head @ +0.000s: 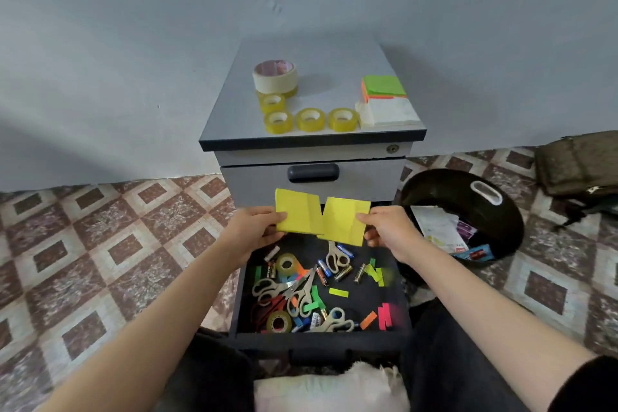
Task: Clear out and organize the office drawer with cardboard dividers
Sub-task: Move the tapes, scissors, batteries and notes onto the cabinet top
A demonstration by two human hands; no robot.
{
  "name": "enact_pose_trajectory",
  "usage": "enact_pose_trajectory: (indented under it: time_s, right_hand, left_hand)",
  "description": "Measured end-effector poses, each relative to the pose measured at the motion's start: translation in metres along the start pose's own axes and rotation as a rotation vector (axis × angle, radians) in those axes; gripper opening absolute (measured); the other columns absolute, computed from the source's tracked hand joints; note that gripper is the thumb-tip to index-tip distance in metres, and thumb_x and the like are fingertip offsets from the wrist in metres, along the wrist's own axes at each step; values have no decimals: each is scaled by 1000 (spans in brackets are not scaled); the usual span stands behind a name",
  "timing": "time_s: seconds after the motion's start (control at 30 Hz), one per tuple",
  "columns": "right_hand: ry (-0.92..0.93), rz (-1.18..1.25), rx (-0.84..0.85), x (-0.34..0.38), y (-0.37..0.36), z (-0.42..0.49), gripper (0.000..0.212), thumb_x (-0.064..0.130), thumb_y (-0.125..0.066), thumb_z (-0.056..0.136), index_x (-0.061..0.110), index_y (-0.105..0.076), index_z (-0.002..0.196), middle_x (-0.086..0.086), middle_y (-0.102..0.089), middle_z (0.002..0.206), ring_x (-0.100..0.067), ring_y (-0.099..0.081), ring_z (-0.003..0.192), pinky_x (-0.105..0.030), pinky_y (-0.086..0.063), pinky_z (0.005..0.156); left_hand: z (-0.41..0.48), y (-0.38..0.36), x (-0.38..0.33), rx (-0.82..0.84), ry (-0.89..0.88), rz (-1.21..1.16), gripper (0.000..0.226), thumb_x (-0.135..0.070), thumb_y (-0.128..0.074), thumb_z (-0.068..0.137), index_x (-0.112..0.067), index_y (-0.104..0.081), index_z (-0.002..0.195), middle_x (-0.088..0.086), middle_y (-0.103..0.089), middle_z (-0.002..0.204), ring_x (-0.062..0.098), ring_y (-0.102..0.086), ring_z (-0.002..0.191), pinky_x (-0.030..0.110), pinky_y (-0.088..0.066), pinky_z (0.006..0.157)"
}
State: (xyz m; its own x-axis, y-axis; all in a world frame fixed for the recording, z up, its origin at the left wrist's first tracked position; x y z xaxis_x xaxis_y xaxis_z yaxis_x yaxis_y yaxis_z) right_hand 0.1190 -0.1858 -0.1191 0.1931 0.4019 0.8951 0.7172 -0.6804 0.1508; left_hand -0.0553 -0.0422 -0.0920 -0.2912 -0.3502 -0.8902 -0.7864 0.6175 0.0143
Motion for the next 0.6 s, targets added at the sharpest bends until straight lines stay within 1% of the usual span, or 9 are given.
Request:
enact_pose_trajectory:
  time_s: [0.07,0.17,0.27,0.33,0.43,0.5,0.53,0.6]
  right_hand:
    - [3,14,18,11,8,-7,27,2,-57,91,8,-51,65,-7,-50,60,-14,-46,48,-20,-40,41]
    - [22,32,10,28,24,-14,27,-1,-53,92,7,-51,66,-8,-49,61,-14,-46,49,-19,-41,39]
    - [56,41,-18,46,44,-18,22,1,-52,93,7,-53,72,-7,-49,63,-14,-45,52,-20,-40,43]
    - [87,39,-43,56,56,-18,20,2,-54,92,7,-53,73,-6,-49,63,-14,-45,53,-22,-39,46]
    - [128,51,-82,69,72,-17,9,2,-56,89,3,-58,81,-9,-55,69,-16,-51,56,-25,-40,51]
    - [135,76,-103,74,83,-14,7,3,-55,90,3,-59,83,-13,-57,72,-20,-53,61,-29,-42,55]
    - [133,79,-107,75,88,-13,6,4,-55,90,3,-58,85,-15,-56,74,-21,-54,64,-29,-43,57]
    - [122,93,-109,78,98,-10,7,6,-52,92,3,-57,88,-15,-56,78,-21,-55,67,-25,-47,50]
  left_hand:
    - [-9,-4,-14,22,-35,16,5,-4,-61,88,-7,-63,90,9,-64,81,16,-61,69,14,-52,51]
    - [-15,-10,-35,34,-79,9,9,-4,-61,87,-6,-63,95,10,-67,86,17,-65,73,17,-55,56]
    - [-17,-21,-54,48,-116,9,19,-5,-60,88,-2,-61,107,10,-66,92,16,-63,78,18,-56,58]
    - [-16,-29,-66,63,-123,-10,21,-3,-58,89,0,-60,110,10,-65,91,17,-62,77,19,-56,56]
    - [-13,-44,-84,97,-141,-20,13,1,-54,91,1,-60,103,10,-67,85,15,-65,71,22,-58,59]
    - [-10,-55,-96,112,-157,-29,9,2,-51,92,-1,-59,94,8,-67,81,14,-66,67,23,-58,62]
    - [-9,-61,-102,118,-163,-39,9,3,-51,92,-2,-58,91,8,-66,81,15,-65,69,23,-58,62]
    - [-4,-72,-115,124,-176,-54,10,4,-49,93,-1,-56,88,9,-63,83,17,-62,75,24,-57,61]
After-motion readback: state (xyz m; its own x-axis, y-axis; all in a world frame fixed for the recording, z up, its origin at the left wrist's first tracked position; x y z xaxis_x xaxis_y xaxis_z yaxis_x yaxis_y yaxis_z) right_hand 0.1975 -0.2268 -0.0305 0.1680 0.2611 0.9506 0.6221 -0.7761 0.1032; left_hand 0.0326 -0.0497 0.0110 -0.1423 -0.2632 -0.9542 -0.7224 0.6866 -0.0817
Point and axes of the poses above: each hand's wrist, its own z-axis towards the middle knuckle, its own y-axis out of the back of the hand, x = y × z, the point moved 2 cm from there along z, towards the middle knuckle
